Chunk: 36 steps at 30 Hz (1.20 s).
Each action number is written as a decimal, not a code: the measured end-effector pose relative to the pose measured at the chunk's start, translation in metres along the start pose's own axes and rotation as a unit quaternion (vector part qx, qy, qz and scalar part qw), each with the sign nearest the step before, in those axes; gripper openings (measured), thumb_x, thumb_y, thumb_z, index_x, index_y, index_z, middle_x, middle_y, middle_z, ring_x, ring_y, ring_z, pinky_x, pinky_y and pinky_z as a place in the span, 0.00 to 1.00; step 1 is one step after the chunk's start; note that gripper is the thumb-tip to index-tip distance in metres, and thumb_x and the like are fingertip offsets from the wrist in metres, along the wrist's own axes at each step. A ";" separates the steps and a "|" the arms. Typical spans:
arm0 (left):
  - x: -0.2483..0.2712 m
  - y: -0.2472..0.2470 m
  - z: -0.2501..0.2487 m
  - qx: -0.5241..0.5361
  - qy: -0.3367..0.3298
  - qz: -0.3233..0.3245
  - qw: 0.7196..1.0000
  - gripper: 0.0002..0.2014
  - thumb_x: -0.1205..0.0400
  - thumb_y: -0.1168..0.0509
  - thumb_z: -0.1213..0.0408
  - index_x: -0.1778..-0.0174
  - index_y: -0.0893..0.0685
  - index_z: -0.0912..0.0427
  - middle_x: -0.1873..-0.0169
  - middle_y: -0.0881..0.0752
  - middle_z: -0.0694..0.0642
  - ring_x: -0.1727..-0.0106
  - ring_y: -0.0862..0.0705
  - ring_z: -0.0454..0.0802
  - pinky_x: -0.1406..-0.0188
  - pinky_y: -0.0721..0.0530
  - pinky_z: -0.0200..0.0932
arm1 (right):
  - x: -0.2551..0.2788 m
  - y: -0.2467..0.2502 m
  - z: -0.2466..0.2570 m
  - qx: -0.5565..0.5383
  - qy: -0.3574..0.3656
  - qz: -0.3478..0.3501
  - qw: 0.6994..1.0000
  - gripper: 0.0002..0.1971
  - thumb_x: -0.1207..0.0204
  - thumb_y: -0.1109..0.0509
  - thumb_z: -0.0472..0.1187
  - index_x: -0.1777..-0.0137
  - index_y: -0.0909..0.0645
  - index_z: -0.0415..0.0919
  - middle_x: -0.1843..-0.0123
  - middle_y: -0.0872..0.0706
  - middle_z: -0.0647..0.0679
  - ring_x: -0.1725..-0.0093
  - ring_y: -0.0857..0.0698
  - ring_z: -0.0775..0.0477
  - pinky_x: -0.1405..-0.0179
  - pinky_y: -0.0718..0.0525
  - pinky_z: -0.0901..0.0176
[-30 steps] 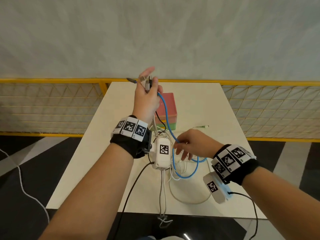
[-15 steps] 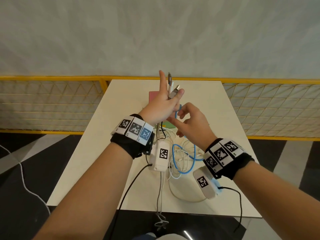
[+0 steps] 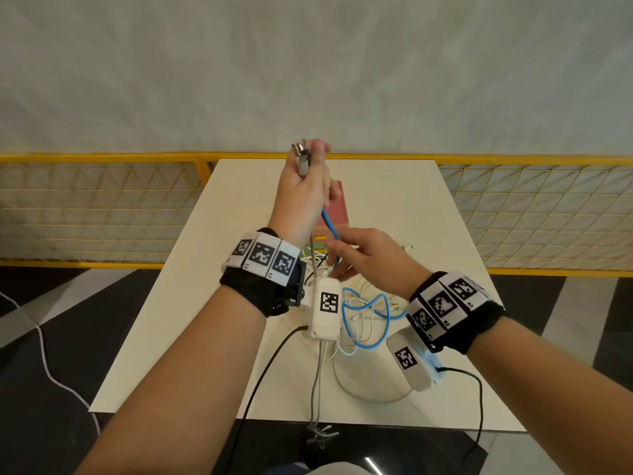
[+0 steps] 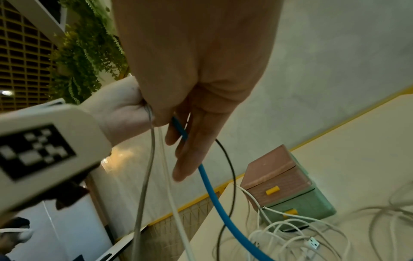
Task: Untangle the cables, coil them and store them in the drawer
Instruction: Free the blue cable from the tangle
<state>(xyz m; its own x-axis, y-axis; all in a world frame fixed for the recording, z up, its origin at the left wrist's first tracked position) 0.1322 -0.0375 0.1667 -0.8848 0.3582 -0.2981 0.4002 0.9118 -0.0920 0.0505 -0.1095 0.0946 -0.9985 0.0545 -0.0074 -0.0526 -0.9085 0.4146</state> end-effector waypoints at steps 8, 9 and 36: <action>-0.008 0.050 -0.036 0.068 0.016 -0.018 0.997 0.09 0.12 0.40 0.58 0.57 0.21 0.54 0.85 0.35 0.43 0.85 0.41 0.39 0.87 0.44 0.32 | 0.029 0.010 -0.056 -0.030 -0.121 0.084 0.989 0.17 0.13 0.48 0.47 0.55 0.30 0.32 0.64 0.27 0.42 0.56 0.08 0.37 0.53 0.13 0.40; -0.005 0.051 -0.037 0.045 0.020 0.007 0.999 0.09 0.12 0.39 0.59 0.56 0.18 0.54 0.84 0.36 0.42 0.85 0.42 0.39 0.86 0.44 0.33 | 0.030 0.019 -0.058 -0.016 -0.118 0.069 0.990 0.18 0.14 0.46 0.47 0.55 0.30 0.31 0.64 0.26 0.43 0.56 0.08 0.41 0.50 0.14 0.37; 0.052 0.002 0.003 -0.297 0.047 0.182 0.936 0.14 0.14 0.39 0.49 0.45 0.17 0.54 0.60 0.13 0.53 0.59 0.14 0.40 0.54 0.15 0.38 | 0.013 0.044 0.053 0.235 0.142 -0.067 0.959 0.13 0.17 0.39 0.42 0.59 0.17 0.39 0.62 0.14 0.40 0.62 0.19 0.41 0.57 0.22 0.49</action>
<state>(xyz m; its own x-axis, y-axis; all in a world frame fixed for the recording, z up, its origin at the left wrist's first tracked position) 0.0875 -0.0177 0.1476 -0.7437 0.6578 -0.1195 0.5005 0.6664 0.5526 0.0363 -0.1267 0.1614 -0.9507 -0.0189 -0.3094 -0.2341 -0.6104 0.7567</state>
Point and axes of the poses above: each hand's wrist, its own x-axis away from the middle knuckle, its own y-axis out of the back of the hand, z = x × y, the point moved 8 cm from there along -x, towards the middle knuckle
